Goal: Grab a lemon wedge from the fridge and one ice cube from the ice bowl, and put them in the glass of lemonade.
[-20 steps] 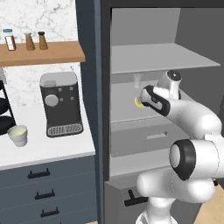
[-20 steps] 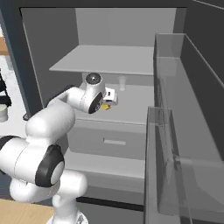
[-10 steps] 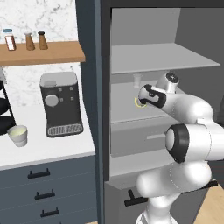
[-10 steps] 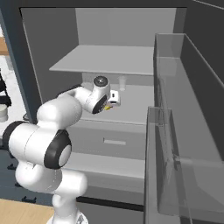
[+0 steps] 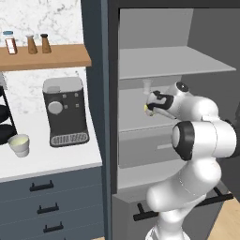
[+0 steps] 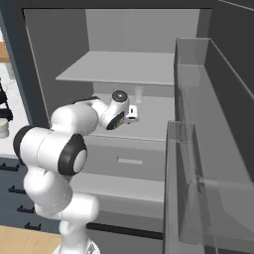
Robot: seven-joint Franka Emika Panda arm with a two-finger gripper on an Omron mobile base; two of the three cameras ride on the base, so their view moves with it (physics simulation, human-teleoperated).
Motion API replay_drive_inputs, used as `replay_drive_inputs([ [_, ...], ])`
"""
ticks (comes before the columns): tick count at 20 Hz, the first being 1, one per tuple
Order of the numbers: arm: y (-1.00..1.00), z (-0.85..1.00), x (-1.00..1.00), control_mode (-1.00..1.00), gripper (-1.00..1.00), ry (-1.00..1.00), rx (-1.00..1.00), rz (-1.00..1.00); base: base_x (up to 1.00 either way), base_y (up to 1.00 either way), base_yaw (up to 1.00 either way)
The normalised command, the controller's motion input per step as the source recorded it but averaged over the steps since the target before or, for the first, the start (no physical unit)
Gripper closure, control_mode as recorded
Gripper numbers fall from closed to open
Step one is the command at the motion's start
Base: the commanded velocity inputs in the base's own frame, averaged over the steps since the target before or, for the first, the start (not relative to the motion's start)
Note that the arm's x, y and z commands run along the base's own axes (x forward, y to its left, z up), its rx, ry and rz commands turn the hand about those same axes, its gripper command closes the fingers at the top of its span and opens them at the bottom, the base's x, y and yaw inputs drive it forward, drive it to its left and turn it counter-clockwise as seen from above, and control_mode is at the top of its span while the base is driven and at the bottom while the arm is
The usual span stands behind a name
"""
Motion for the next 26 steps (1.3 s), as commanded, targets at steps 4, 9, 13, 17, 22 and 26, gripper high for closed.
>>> replay_drive_inputs([
  [4, 0.0, -0.03, 0.22, -1.0, -1.0, 0.0, 0.0, 0.0, 0.0, 0.0, 0.0],
  [9, 0.0, -0.02, 0.13, -1.0, -1.0, 0.0, 0.0, 0.0, 0.0, 0.0, 0.0],
  [13, 0.0, -0.03, 0.12, -1.0, -1.0, 0.0, 0.0, 0.0, 0.0, 0.0, 0.0],
  [17, 0.0, -0.11, 0.07, -1.0, -1.0, 0.0, 0.0, 0.0, 0.0, 0.0, 0.0],
  [22, 0.02, -0.16, 0.15, -1.0, -1.0, 0.0, 0.0, 0.0, 0.0, 0.0, 0.0],
  [26, 0.09, -0.12, 0.18, -1.0, -1.0, 0.0, 0.0, 0.0, 0.0, 0.0, 0.0],
])
